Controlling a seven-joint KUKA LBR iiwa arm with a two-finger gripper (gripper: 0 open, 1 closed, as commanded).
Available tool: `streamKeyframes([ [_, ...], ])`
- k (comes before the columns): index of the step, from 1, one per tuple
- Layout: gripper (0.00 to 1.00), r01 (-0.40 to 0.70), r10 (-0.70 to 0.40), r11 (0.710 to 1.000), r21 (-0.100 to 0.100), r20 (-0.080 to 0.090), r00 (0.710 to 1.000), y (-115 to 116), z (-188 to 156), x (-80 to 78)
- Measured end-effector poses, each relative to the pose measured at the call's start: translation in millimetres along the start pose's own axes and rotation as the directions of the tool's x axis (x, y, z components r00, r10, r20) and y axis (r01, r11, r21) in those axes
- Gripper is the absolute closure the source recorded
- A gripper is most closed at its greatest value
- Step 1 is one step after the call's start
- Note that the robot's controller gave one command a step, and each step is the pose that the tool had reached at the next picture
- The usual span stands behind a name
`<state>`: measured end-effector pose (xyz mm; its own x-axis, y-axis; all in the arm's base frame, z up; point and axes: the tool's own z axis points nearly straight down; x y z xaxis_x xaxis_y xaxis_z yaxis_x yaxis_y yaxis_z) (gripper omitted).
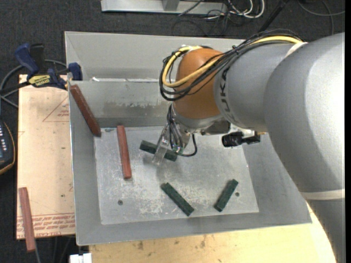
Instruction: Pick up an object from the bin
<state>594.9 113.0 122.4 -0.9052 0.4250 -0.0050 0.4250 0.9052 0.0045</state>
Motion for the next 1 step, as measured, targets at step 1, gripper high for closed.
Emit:
streamKeyframes([
  [1,1.00,0.001,-0.001,1.000,0.002,-0.003,1.000,0.3,-5.8,-0.6],
])
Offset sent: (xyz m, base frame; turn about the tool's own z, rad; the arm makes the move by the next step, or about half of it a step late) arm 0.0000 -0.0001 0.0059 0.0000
